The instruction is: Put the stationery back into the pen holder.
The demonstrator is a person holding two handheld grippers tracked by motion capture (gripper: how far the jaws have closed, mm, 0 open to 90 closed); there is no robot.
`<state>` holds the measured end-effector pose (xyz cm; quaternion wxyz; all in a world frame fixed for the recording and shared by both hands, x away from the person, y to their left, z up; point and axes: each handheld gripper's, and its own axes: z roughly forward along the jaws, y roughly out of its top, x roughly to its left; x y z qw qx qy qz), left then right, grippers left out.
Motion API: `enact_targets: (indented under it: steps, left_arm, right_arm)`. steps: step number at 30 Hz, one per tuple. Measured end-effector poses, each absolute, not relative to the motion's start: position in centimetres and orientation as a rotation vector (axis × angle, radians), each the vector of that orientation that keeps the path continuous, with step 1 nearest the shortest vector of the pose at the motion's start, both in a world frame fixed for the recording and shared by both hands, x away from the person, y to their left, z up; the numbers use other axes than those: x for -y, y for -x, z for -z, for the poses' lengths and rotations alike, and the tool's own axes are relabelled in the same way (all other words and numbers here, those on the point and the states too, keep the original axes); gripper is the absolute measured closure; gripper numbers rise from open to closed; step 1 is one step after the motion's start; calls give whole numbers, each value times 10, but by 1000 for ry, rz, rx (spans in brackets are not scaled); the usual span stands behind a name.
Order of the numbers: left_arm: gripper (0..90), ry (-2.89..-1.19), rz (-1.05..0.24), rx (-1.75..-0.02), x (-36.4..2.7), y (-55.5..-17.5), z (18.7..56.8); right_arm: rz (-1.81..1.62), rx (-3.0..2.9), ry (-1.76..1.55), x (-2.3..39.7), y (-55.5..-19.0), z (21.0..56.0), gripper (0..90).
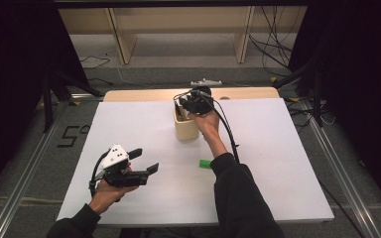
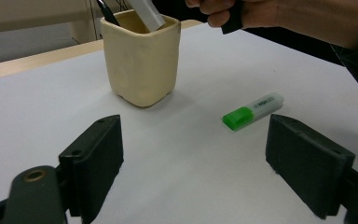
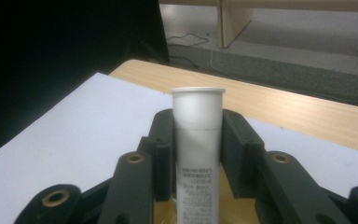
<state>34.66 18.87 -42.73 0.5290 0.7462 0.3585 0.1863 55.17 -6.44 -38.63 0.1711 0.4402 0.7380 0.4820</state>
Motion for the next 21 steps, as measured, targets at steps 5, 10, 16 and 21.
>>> enact_targets:
  steps: [5,10,16,21]
  left_arm:
    - [185,-1783,-446,-855,-189,-346,427]
    - [185,-1782,-446,-856,-189,-346,427]
    - [185,-1782,-445,-857,-189,-346,427]
    - [185,-1783,-444,-856,-189,-346,427]
  right_arm:
    - [-1355,-2102,-1248,63,-552,389,675]
    - [-1336,-2111,-1253,62,-553,392,668]
    - [-1347,-2127,-1311,65,-554,393,482]
    - [-1393,-2114,-1314,70,-552,386,391]
